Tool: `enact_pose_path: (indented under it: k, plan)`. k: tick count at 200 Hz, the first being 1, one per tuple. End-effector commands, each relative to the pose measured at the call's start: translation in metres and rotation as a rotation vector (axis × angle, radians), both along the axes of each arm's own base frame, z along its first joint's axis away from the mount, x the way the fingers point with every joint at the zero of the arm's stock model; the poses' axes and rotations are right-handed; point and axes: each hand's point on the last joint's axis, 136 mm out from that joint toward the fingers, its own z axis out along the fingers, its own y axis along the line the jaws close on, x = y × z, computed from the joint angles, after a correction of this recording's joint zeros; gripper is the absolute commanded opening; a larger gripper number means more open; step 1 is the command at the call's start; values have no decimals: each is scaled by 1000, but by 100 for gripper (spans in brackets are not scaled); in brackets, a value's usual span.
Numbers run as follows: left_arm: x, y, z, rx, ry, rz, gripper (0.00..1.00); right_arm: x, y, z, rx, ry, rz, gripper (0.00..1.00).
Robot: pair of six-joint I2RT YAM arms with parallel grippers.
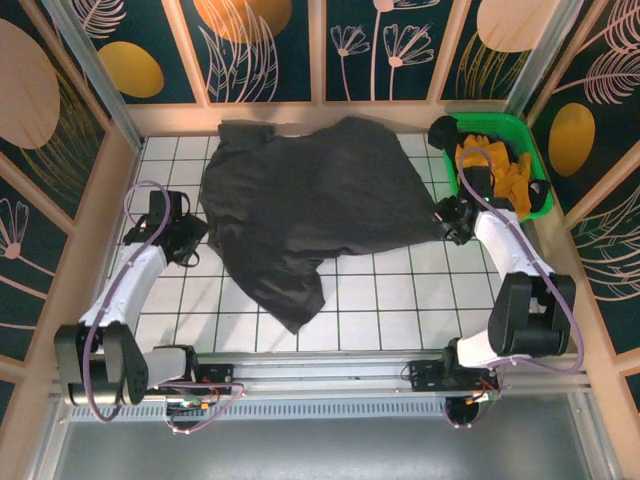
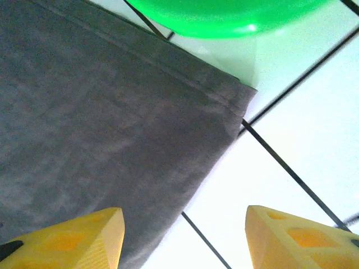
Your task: Fold and stack the t-shirts
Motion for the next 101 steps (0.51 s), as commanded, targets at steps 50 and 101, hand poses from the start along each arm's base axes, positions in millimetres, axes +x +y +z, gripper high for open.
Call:
enact_pose_path:
  k: [50,101]
  plan:
    - [-94,-104,-70,-239,248,-219,52,-35,3,-25,-37,37,69,55]
    - [-123,-159,-89,-253,368,-468,50,-29,7,-26,-28,45,83,54]
